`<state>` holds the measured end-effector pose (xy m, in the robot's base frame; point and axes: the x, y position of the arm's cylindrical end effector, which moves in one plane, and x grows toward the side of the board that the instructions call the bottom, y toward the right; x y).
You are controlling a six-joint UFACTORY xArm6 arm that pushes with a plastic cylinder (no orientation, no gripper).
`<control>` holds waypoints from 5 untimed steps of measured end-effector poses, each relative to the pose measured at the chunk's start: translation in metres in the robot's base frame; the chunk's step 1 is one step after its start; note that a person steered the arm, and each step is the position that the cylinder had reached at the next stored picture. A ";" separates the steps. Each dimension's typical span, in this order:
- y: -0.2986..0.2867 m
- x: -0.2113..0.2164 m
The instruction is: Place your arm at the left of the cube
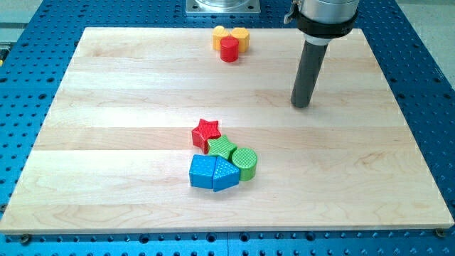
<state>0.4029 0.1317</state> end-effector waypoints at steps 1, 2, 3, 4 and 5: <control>-0.001 0.000; -0.015 0.022; -0.062 0.043; -0.078 0.008; -0.173 -0.004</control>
<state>0.3992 -0.0411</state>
